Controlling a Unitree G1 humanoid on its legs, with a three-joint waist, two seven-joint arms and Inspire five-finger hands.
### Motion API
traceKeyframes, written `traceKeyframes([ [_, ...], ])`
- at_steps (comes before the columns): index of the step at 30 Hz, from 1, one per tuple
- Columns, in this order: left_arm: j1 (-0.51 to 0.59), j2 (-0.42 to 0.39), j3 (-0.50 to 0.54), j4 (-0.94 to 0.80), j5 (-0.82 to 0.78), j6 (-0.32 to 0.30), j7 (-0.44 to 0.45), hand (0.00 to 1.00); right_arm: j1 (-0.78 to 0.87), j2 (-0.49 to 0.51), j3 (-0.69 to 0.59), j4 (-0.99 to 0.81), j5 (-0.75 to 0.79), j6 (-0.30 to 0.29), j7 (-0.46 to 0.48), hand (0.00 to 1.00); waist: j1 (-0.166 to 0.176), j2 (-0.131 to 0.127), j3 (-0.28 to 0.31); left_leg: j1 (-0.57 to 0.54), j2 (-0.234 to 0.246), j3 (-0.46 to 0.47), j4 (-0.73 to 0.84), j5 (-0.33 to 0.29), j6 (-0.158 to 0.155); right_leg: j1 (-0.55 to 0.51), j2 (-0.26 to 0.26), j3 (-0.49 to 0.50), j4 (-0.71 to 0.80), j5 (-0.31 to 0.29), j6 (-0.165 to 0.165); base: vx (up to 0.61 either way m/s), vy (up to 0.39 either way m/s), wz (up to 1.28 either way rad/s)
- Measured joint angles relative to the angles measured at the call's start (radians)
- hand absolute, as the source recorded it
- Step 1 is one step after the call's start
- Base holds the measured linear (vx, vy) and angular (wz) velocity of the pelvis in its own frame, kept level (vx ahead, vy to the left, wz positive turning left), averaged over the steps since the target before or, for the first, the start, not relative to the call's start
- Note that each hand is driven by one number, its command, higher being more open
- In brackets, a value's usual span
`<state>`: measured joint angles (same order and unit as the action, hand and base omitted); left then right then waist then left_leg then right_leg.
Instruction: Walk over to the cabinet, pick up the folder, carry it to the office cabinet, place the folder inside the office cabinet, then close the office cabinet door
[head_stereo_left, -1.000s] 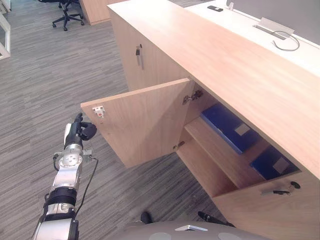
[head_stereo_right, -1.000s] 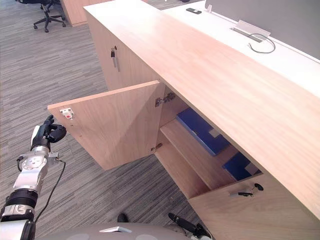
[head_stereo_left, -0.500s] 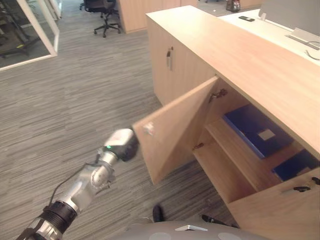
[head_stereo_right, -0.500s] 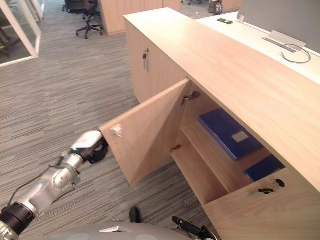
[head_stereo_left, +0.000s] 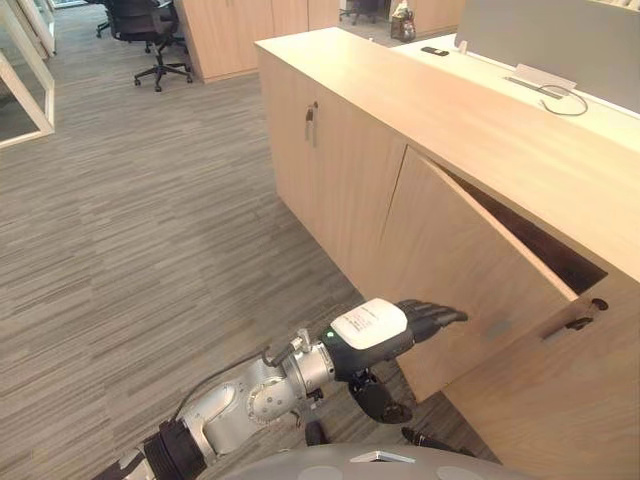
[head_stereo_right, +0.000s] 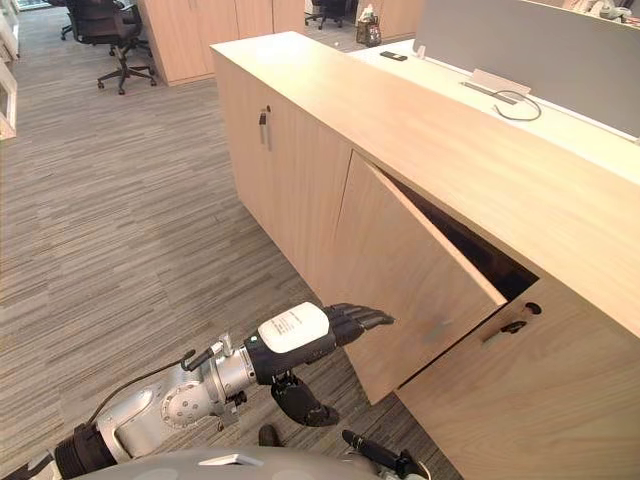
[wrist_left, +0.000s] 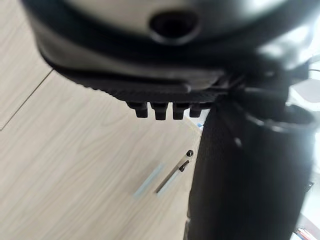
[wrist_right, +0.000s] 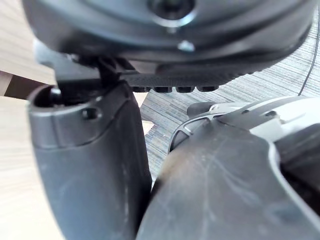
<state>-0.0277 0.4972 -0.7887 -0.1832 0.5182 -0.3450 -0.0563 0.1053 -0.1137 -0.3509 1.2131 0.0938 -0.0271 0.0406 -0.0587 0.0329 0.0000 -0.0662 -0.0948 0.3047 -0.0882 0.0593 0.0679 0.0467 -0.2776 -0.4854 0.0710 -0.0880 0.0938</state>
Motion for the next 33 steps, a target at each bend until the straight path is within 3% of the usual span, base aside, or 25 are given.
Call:
traceKeyframes([
  [3,0.065,-0.02,0.002,0.002,-0.006,0.004,-0.011,1.0,-0.001,-0.009,0.01,-0.001,-0.001,0.0,-0.001,1.0,0.001,0.012,0.004,0.005,0.0,0.003,-0.001,0.0,0.0,0.007,0.019,0.004,0.015,-0.001,-0.001,-0.04,0.001,0.09],
  [6,0.173,-0.115,0.051,0.085,-0.08,0.027,-0.047,1.0,-0.002,-0.017,0.01,-0.011,-0.001,0.001,-0.001,1.0,0.002,0.022,0.013,-0.004,-0.003,0.006,-0.001,-0.002,-0.002,-0.013,0.018,0.01,0.031,-0.004,-0.002,-0.05,0.004,0.09],
  [7,0.209,-0.173,0.101,0.178,-0.164,0.049,-0.068,1.0,-0.001,-0.006,0.011,-0.016,-0.003,0.004,-0.002,1.0,-0.001,-0.006,0.006,-0.018,-0.021,0.008,0.004,-0.045,-0.062,-0.047,-0.016,0.035,0.029,-0.007,-0.004,0.0,0.033,-0.13],
  [8,0.22,-0.253,0.186,0.325,-0.272,0.08,-0.09,1.0,-0.002,0.011,0.013,-0.018,-0.008,0.006,-0.006,1.0,0.009,-0.04,0.005,-0.045,-0.032,0.023,0.105,-0.034,0.065,-0.08,-0.065,0.049,0.045,-0.002,0.003,0.06,0.011,-0.26],
  [9,0.22,-0.298,0.241,0.412,-0.31,0.101,-0.095,1.0,0.001,0.01,0.023,-0.028,-0.009,0.006,-0.005,1.0,0.011,-0.04,0.007,-0.049,-0.011,0.011,0.17,-0.045,0.085,-0.083,-0.064,0.052,0.047,0.004,0.012,0.18,-0.047,-0.45],
  [10,0.198,-0.373,0.347,0.595,-0.455,0.165,-0.105,1.0,0.01,0.001,0.029,-0.05,-0.008,0.016,0.01,1.0,0.011,-0.02,0.005,-0.017,0.026,-0.021,0.154,-0.095,0.03,-0.071,-0.032,0.056,0.018,0.021,0.037,0.2,-0.085,-0.37],
  [12,0.118,-0.411,0.512,0.925,-0.621,0.259,-0.099,1.0,0.015,0.002,0.031,-0.05,-0.009,0.023,0.011,1.0,0.013,-0.018,0.003,0.018,0.03,-0.005,0.078,-0.077,-0.007,-0.052,-0.006,0.078,-0.039,0.031,0.027,0.11,-0.04,-0.42],
  [13,0.077,-0.41,0.642,1.111,-0.704,0.311,-0.083,1.0,0.01,0.012,0.032,-0.049,-0.01,0.027,0.017,1.0,0.01,-0.029,0.002,0.04,0.03,0.006,0.034,-0.061,-0.022,-0.049,0.003,0.077,-0.061,0.034,0.024,0.02,-0.005,-0.43],
  [14,0.067,-0.401,0.71,1.191,-0.727,0.326,-0.075,1.0,0.008,0.014,0.033,-0.048,-0.01,0.03,0.019,1.0,0.008,-0.035,0.006,0.05,0.03,0.009,0.014,-0.057,-0.026,-0.047,0.006,0.075,-0.065,0.034,0.024,0.07,-0.013,-0.35],
  [15,0.072,-0.36,0.888,1.35,-0.746,0.35,-0.047,1.0,-0.002,0.023,0.025,-0.048,-0.009,0.037,0.021,1.0,0.001,-0.052,0.016,0.076,0.034,0.016,-0.002,-0.05,-0.036,-0.033,0.013,0.075,-0.074,0.034,0.023,0.08,-0.021,-0.16],
  [19,0.205,-0.337,1.056,1.403,-0.688,0.356,0.007,1.0,0.022,0.034,-0.029,-0.04,-0.009,0.042,0.021,1.0,0.01,-0.057,0.027,0.131,0.033,0.015,-0.003,-0.055,-0.034,0.028,0.017,0.077,-0.078,0.036,0.019,0.1,-0.027,0.12],
  [22,0.239,-0.35,1.143,1.402,-0.669,0.351,0.01,1.0,0.022,0.042,-0.055,-0.032,-0.007,0.043,0.026,1.0,0.033,-0.056,0.027,0.143,0.034,0.008,-0.003,-0.062,-0.037,0.041,0.021,0.077,-0.083,0.036,0.019,0.13,-0.053,0.11],
  [26,0.268,-0.394,1.265,1.401,-0.667,0.348,0.009,1.0,0.024,0.049,-0.098,-0.02,0.01,0.042,0.04,1.0,0.029,-0.051,0.024,0.155,0.053,0.032,-0.003,-0.085,-0.06,0.044,0.042,0.101,-0.092,0.041,0.012,0.13,-0.074,-0.19],
  [28,0.268,-0.404,1.277,1.39,-0.664,0.348,0.026,1.0,0.028,0.061,-0.122,-0.007,0.036,0.042,0.037,1.0,0.026,-0.056,0.024,0.178,0.067,0.055,-0.003,-0.099,-0.077,0.048,0.056,0.123,-0.091,0.078,0.0,0.15,-0.089,-0.33],
  [31,0.258,-0.423,1.247,1.366,-0.624,0.343,0.068,1.0,0.03,0.06,-0.116,-0.009,0.043,0.039,0.034,1.0,0.025,-0.054,0.022,0.191,0.089,0.074,-0.002,-0.102,-0.083,0.05,0.079,0.135,-0.094,0.083,0.003,0.16,-0.117,-0.27],
  [33,0.235,-0.421,1.116,1.321,-0.62,0.341,0.117,1.0,0.028,0.057,-0.077,-0.013,0.056,0.036,0.022,1.0,0.025,-0.052,0.024,0.2,0.125,0.102,0.021,-0.121,-0.107,0.058,0.11,0.138,-0.093,0.078,-0.005,0.24,-0.194,-0.46],
])
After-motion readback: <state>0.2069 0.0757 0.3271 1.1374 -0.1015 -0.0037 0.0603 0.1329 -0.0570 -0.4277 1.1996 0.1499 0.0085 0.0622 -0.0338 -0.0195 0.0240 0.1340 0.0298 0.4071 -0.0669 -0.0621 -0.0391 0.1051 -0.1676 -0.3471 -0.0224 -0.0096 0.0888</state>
